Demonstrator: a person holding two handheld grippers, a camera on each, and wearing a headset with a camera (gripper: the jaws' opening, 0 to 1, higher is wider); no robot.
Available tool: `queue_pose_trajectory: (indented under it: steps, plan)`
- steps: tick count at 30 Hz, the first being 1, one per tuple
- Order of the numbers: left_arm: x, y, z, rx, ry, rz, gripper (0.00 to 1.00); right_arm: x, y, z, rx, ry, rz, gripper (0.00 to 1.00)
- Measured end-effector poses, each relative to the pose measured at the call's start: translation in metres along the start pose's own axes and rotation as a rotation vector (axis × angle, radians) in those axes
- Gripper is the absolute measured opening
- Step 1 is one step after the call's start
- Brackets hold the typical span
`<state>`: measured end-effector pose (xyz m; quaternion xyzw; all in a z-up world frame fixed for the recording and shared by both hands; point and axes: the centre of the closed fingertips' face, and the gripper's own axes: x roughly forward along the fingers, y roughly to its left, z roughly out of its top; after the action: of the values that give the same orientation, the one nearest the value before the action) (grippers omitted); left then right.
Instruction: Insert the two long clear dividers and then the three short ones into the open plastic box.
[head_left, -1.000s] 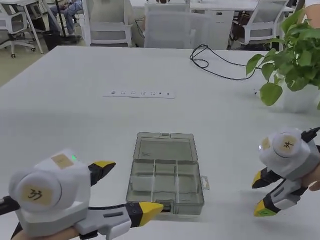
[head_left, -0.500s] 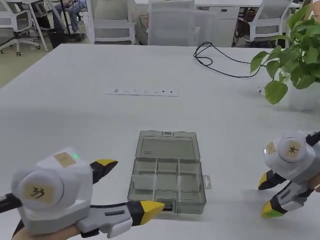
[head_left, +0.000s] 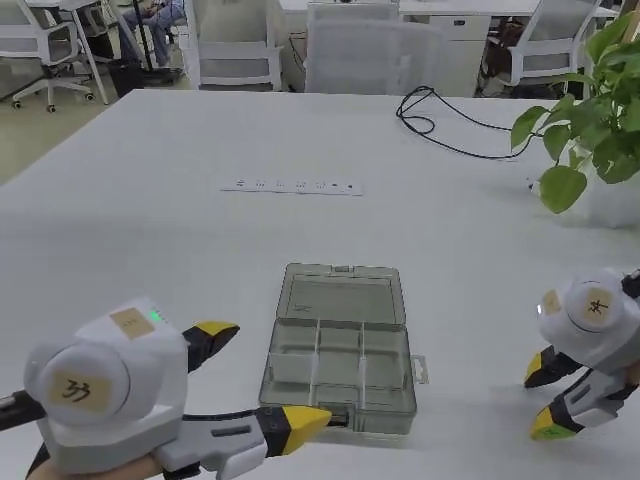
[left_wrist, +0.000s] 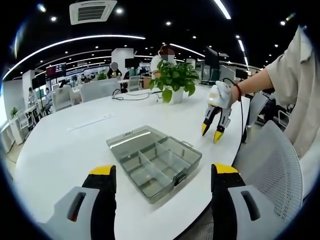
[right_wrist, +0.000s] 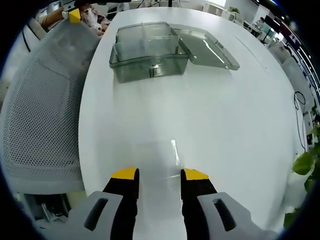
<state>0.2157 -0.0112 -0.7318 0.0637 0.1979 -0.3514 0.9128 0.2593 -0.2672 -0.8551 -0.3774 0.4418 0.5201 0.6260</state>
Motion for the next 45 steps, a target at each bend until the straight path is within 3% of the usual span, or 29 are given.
queue_pose_trajectory:
  steps: [16, 21, 30, 35, 44, 45]
  plan:
    - [-0.005, 0.005, 0.004, -0.041, -0.021, 0.008, 0.73, -0.001, 0.0, -0.001, 0.014, -0.015, -0.03, 0.32]
    - [-0.009, 0.006, 0.01, -0.047, -0.034, 0.011, 0.72, -0.009, -0.006, 0.012, 0.04, -0.074, -0.082, 0.32]
    - [-0.012, 0.005, 0.018, -0.132, -0.064, -0.004, 0.65, -0.046, -0.007, 0.068, -0.013, -0.241, -0.185, 0.32]
    - [-0.014, 0.003, 0.022, -0.183, -0.089, -0.009, 0.63, -0.063, 0.002, 0.102, -0.053, -0.321, -0.223, 0.32]
    - [-0.015, -0.005, 0.026, -0.264, -0.12, -0.041, 0.55, -0.082, 0.016, 0.158, -0.124, -0.443, -0.275, 0.32]
    - [-0.015, -0.006, 0.026, -0.271, -0.124, -0.044, 0.54, -0.079, 0.006, 0.158, -0.131, -0.451, -0.281, 0.32]
